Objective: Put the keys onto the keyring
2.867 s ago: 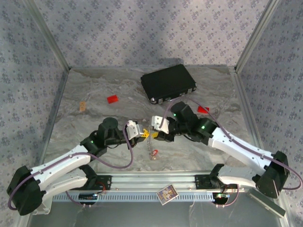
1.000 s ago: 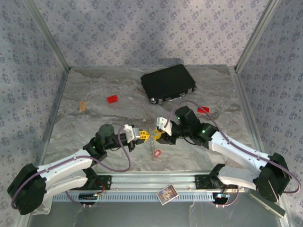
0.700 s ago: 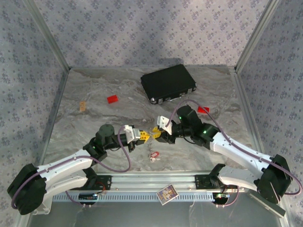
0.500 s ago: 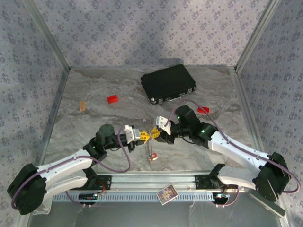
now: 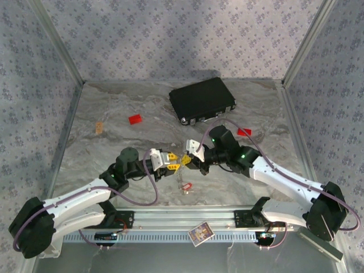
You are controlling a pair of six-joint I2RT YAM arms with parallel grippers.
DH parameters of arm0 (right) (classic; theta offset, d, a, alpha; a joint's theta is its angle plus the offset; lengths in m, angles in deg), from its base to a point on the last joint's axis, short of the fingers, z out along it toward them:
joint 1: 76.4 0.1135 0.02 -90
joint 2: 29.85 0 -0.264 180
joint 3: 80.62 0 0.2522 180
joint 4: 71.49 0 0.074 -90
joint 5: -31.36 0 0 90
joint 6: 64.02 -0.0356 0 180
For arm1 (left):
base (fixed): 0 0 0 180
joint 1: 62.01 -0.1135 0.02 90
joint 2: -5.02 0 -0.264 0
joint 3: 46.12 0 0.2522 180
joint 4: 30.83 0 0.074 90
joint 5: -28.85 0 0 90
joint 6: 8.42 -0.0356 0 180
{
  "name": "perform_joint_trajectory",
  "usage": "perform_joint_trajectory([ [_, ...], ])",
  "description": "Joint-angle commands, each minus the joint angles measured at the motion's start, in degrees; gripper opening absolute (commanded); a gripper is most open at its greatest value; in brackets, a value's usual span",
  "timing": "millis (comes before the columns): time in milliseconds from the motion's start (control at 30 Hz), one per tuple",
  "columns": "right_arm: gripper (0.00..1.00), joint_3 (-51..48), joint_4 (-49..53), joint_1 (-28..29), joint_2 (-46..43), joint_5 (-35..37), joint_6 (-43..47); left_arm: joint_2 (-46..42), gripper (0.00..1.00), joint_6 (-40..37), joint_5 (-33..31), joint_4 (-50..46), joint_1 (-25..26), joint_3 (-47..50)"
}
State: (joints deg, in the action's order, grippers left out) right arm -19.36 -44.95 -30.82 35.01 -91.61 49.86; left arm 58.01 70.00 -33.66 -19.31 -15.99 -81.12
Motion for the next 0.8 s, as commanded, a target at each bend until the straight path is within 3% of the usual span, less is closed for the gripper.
perform_joint_trajectory([
  [0, 0.00, 5.6, 7.4, 1.4, 1.2, 4.5, 4.8, -0.9, 0.31, -3.0, -2.1, -6.8, 0.0, -3.9],
  [233, 0.00, 12.1, 16.5, 4.0, 4.3, 10.1, 9.5, -1.3, 0.25, -4.4, -1.2, -10.4, 0.1, -5.7],
  [667, 0.00, 15.2, 17.3, 5.9, 6.0, 9.6, 9.2, -1.0, 0.00, -4.6, 1.7, -10.4, 0.1, -6.6],
  [767, 0.24, 11.8, 12.8, 3.8, 2.7, 7.2, 7.0, -1.7, 0.00, -3.9, 1.9, -8.7, 0.1, -5.6],
])
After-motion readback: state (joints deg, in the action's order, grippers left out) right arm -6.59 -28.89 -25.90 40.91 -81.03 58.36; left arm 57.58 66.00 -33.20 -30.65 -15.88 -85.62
